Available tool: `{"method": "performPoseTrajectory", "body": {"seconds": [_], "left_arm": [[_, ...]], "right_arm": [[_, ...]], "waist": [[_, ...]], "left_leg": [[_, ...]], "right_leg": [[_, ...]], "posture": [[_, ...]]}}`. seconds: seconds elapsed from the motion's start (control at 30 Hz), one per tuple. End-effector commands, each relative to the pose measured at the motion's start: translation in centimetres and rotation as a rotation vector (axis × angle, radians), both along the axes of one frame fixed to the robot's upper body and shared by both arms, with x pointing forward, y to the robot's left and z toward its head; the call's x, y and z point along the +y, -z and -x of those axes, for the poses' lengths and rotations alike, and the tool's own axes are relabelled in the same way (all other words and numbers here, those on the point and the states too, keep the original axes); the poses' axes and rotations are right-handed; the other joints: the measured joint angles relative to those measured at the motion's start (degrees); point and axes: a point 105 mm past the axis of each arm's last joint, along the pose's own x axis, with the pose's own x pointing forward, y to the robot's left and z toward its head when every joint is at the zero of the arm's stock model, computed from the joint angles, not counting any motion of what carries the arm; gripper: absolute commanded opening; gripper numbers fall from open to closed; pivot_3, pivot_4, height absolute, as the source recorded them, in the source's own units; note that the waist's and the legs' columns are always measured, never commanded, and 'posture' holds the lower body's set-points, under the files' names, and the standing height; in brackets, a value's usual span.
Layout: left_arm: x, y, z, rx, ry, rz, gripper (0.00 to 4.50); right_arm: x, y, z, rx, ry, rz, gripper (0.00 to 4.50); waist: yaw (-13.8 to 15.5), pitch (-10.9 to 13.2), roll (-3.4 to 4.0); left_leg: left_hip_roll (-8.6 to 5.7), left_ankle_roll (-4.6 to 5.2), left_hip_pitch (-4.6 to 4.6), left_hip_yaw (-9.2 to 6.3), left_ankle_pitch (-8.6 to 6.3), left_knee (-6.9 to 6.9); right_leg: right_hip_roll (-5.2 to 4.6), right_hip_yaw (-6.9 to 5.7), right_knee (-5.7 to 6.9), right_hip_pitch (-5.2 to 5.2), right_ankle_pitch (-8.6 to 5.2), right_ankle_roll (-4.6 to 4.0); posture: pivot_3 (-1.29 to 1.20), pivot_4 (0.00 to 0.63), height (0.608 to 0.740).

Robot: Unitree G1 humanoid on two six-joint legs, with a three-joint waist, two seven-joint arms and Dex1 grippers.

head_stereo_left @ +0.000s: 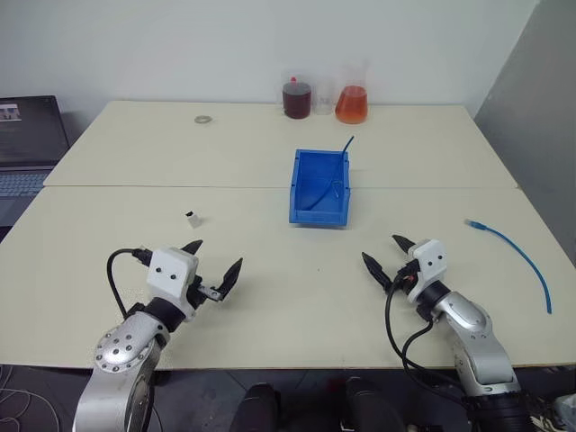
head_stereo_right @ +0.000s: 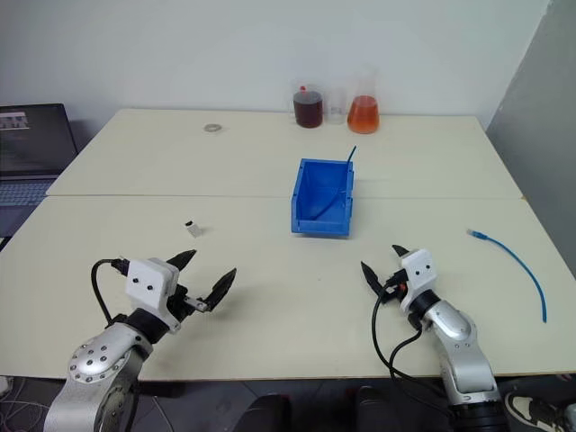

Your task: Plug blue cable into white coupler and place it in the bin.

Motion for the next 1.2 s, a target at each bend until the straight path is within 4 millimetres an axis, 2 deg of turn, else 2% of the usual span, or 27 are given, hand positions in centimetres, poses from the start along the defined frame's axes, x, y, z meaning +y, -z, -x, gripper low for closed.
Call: {"method": "performPoseTrajectory", "body": {"seconds": [0.03, 0.17, 0.27, 0.4, 0.53, 0.6, 0.8, 0.97, 1.2], "left_arm": [[-0.6, -2.3, -0.9, -0.057, 0.062, 0.008, 4.5], [-2.1, -4.9, -2.6, -0.044, 0.218, 0.004, 4.5], [-3.4, -5.7, -2.9, 0.002, 0.321, 0.007, 4.5], [-7.1, -6.1, -2.4, 0.107, 0.541, -0.035, 4.5], [-9.0, -5.8, -1.7, 0.159, 0.687, -0.113, 4.5], [-9.3, -5.9, -1.8, 0.157, 0.712, -0.144, 4.5], [-10.5, -6.2, -2.5, 0.126, 0.763, -0.189, 4.5], [-10.9, -5.8, -2.1, 0.136, 0.802, -0.204, 4.5], [-11.6, -5.6, -1.3, 0.16, 0.873, -0.214, 4.5]], "right_arm": [[-1.0, -1.6, 0.2, -0.084, 0.04, 0.006, 4.45], [-4.0, -5.5, 0.0, -0.193, 0.168, -0.003, 4.45], [-5.6, -6.7, 0.0, -0.211, 0.218, 0.015, 4.45], [-11.4, -7.4, -0.5, -0.127, 0.394, 0.019, 4.45], [-16.1, -7.2, -0.6, -0.04, 0.507, 0.068, 4.45], [-17.7, -7.1, -0.7, -0.011, 0.538, 0.057, 4.45], [-22.7, -4.1, -0.5, 0.214, 0.575, 0.092, 4.45], [-25.2, -2.6, -0.7, 0.342, 0.584, 0.088, 4.45], [-25.6, -1.1, -1.2, 0.455, 0.513, 0.077, 4.45]], "waist": [[0.0, 0.0, 0.0], [0.1, 0.0, 0.0], [0.1, 0.0, -0.01], [0.0, 0.0, -0.03], [0.0, 0.0, -0.03], [-0.2, 0.0, -0.03], [-0.3, 0.0, -0.01], [-0.8, 0.0, 0.0], [-1.3, 0.0, 0.0]], "left_leg": [[0.0, 0.0, 0.0, -0.01, 0.0, 0.0], [-0.01, 0.0, -0.01, -0.05, 0.0, 0.02], [-0.04, 0.0, -0.05, -0.04, 0.0, 0.04], [-0.05, 0.0, -0.11, 0.04, 0.0, 0.03], [-0.07, 0.0, -0.11, 0.11, 0.0, 0.02], [-0.07, 0.0, -0.1, 0.11, 0.0, 0.01], [-0.05, 0.02, -0.08, 0.13, 0.01, 0.01], [-0.06, 0.03, -0.09, 0.25, 0.01, 0.01], [-0.07, 0.03, -0.08, 0.26, 0.01, 0.02]], "right_leg": [[0.0, -0.01, 0.0, 0.0, 0.0, 0.0], [0.01, -0.05, 0.04, 0.0, 0.01, 0.01], [0.02, -0.11, 0.02, -0.01, 0.03, 0.05], [0.02, -0.08, -0.09, -0.01, 0.03, 0.06], [0.01, -0.02, -0.1, -0.02, 0.03, 0.05], [0.02, -0.03, -0.11, -0.02, 0.03, 0.05], [0.06, 0.01, -0.08, -0.01, 0.02, 0.03], [0.06, 0.1, -0.09, -0.01, 0.02, 0.04], [0.05, 0.1, -0.08, -0.01, 0.03, 0.04]], "posture": [[0.0, 0.15, 0.74], [0.0, 0.15, 0.74], [0.0, 0.15, 0.74], [0.0, 0.15, 0.74], [0.0, 0.15, 0.74], [0.0, 0.15, 0.74], [0.0, 0.15, 0.74], [0.0, 0.15, 0.74], [0.0, 0.15, 0.74]]}}
